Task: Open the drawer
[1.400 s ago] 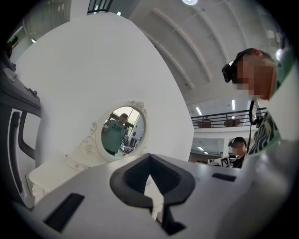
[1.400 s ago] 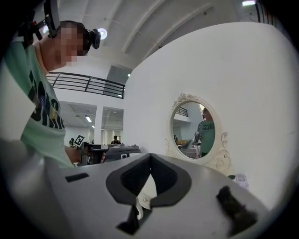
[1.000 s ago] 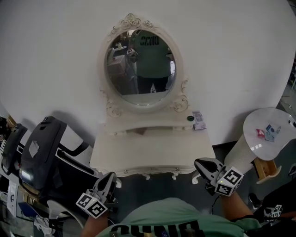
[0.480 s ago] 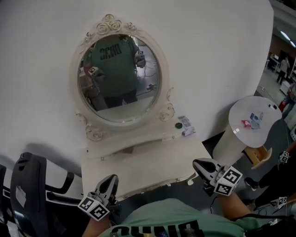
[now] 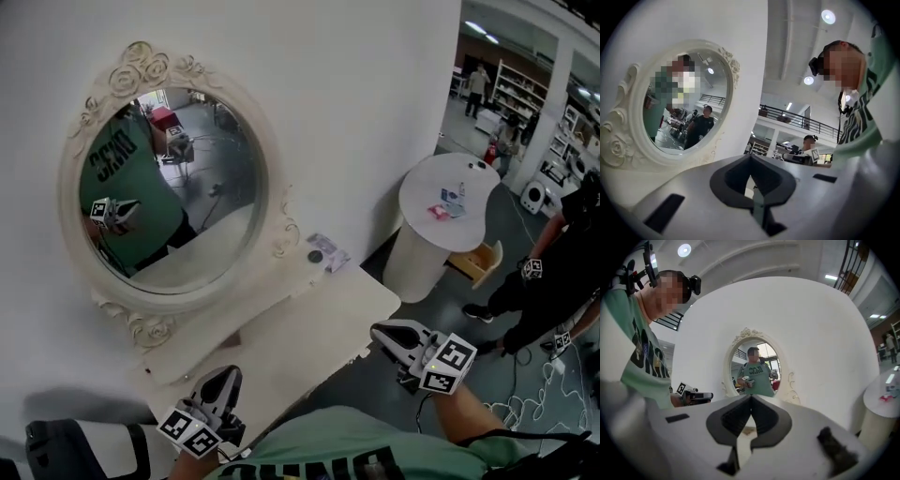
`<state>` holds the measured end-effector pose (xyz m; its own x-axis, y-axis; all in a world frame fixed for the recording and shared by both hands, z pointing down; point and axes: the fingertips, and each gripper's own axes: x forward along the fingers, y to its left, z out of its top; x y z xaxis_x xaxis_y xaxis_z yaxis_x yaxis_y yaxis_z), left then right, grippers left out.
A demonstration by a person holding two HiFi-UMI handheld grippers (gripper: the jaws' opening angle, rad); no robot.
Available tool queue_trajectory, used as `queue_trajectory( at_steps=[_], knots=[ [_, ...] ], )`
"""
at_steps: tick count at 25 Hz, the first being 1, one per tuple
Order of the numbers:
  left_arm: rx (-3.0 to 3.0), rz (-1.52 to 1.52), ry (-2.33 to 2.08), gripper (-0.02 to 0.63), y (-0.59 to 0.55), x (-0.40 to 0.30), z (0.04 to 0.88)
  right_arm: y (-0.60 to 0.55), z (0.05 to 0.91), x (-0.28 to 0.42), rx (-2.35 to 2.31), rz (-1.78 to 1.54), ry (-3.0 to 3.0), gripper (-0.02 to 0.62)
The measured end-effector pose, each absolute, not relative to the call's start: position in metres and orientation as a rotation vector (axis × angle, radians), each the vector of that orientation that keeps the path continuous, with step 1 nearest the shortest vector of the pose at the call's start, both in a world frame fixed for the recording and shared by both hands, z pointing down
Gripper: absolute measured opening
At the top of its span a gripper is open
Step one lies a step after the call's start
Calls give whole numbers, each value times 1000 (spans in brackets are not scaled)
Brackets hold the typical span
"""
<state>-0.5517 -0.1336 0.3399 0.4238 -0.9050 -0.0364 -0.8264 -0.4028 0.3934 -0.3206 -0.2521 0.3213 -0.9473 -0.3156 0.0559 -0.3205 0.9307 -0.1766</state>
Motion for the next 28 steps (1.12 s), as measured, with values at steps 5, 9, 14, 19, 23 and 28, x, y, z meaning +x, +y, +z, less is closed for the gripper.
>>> queue_trajectory(
  at_steps=[5,9,14,19,23,28],
  knots=[
    [2448,-314,-1257,-3,-171,-528,348,-247,328,-284,771,322,-3002,12],
    [2493,-293,-1107,-3,-195,-494,356,-243,334,-254,900,325,-2961,12],
    [2536,-213,-928,-3,-208,-437,363,-227,331,-201,1078,303,-2914,12],
    [2584,-107,-854,-3,-206,-374,365,-207,334,-138,1194,308,-2923,12],
    [2608,-58,-887,-3,-198,-323,365,-191,343,-83,1199,319,-2937,11],
    [2565,-44,-1003,-3,-182,-259,375,-173,355,-14,1126,322,-2948,12]
  ],
)
